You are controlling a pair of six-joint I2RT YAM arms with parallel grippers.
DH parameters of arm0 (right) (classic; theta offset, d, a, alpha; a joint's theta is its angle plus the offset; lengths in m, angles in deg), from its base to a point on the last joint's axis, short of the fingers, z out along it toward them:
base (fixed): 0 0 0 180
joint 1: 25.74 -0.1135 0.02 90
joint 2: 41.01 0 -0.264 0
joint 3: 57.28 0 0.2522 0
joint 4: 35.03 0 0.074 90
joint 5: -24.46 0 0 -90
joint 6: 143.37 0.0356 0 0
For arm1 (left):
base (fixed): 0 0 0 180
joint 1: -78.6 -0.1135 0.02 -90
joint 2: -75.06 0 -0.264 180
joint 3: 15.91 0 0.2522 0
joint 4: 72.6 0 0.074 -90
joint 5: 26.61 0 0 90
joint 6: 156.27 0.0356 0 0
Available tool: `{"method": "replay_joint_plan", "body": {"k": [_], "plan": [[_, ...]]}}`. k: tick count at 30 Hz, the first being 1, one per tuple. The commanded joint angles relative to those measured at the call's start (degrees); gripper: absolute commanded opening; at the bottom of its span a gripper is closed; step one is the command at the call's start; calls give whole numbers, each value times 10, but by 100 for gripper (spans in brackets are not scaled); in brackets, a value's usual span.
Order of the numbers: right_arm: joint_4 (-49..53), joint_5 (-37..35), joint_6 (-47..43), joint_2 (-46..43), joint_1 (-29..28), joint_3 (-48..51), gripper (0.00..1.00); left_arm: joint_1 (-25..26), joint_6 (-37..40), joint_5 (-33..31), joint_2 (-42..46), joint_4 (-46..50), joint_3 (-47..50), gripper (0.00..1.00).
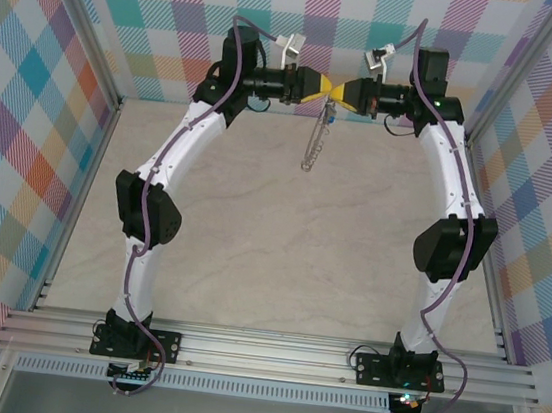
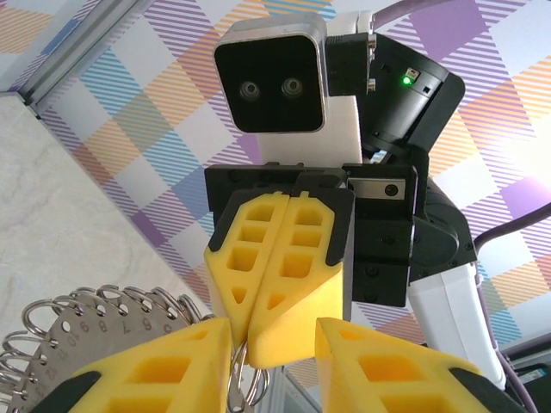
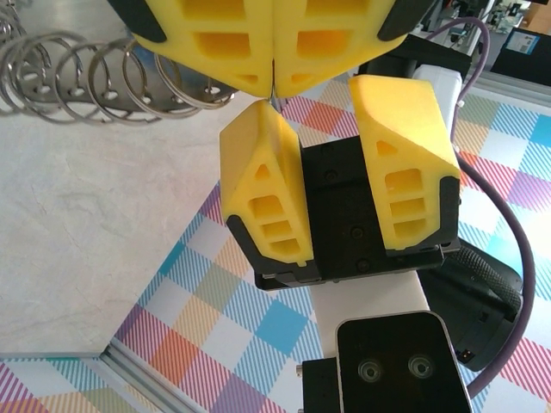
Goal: Put the keys on the keyring
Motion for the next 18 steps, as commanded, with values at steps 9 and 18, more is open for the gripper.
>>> {"method": "replay_joint_plan", "body": {"k": [9,18], "plan": [[-143,44,90,-34,13,50,0,7,-7,41,25,-38,16,28],[-192,66,124,-38,16,66,0,7,2,32,27,-28,24,34]]}}
